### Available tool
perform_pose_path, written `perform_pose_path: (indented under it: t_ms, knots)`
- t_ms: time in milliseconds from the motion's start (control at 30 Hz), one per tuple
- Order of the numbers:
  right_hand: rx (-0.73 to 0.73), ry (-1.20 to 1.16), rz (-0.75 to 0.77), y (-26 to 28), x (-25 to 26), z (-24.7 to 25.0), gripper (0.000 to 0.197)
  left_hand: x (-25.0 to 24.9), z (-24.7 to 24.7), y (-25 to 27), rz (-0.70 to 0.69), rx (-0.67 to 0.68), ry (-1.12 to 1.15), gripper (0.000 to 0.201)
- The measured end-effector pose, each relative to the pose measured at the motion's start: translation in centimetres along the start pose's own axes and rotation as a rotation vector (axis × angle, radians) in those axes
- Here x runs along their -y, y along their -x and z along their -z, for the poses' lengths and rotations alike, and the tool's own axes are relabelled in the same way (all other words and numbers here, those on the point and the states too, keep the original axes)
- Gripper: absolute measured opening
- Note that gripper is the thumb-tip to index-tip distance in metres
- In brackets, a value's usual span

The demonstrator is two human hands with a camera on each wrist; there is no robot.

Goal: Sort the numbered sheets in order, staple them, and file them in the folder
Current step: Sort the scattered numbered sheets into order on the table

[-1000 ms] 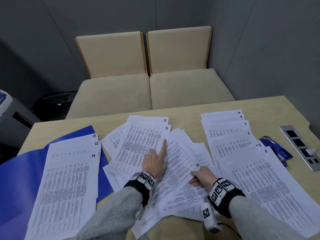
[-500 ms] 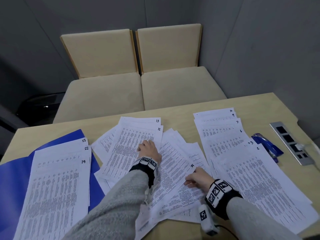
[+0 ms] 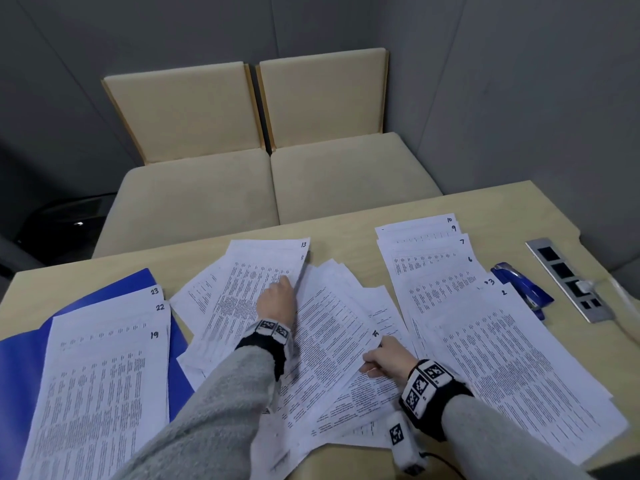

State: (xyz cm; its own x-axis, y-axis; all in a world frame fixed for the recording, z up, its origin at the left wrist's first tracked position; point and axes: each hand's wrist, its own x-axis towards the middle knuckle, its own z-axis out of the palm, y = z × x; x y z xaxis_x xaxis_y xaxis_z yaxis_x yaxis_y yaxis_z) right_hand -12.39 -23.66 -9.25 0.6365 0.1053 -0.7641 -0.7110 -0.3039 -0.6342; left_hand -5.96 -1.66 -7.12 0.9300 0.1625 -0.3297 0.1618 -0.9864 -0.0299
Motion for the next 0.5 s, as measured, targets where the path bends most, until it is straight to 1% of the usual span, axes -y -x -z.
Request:
perform_pose_path:
  t_ms: [67, 100, 167, 233, 267, 367, 400, 433, 467, 500]
  knots:
    - [-0.012, 0.005, -0.001, -0.1, 0.0, 0.0, 0.016, 1.2, 0.6, 0.5, 0.022, -0.035, 0.006, 0.026]
    - [-0.019, 0.003, -0.002, -0.1, -0.1, -0.1, 0.016, 1.7, 0.6, 1.0, 0.022, -0.075, 0.007, 0.026]
    - [-0.017, -0.006, -0.013, 0.0, 0.1, 0.0, 0.01, 2.3, 0.5, 2.6, -0.054, -0.15, -0.014, 0.029]
    - [-0.006, -0.025, -0.037, 0.0, 0.3, 0.1, 0.004, 2.4, -0.1, 4.9, -0.167, -0.172, -0.05, 0.035]
    - [0.0, -0.042, -0.053, 0.1, 0.5, 0.1, 0.002, 2.3, -0.5, 6.1, -0.205, -0.125, -0.076, 0.034]
    - [-0.004, -0.107, -0.101, 0.2, 1.0, 0.2, 0.011, 1.7, -1.9, 10.0, -0.34, -0.07, -0.064, 0.039]
    - [-0.005, -0.124, -0.116, 0.3, 1.1, 0.3, 0.011, 1.2, -2.5, 11.1, -0.371, -0.007, -0.067, 0.033]
    - [-0.008, -0.146, -0.121, 0.4, 1.1, 0.3, 0.01, 0.7, -3.1, 12.2, -0.383, 0.035, -0.063, 0.027]
    - [-0.009, -0.167, -0.12, 0.4, 1.1, 0.4, 0.011, 0.2, -4.0, 13.1, -0.368, 0.064, -0.085, 0.028]
    - [-0.011, -0.187, -0.118, 0.5, 1.1, 0.4, 0.012, -0.4, -4.5, 14.0, -0.383, 0.055, -0.08, 0.033]
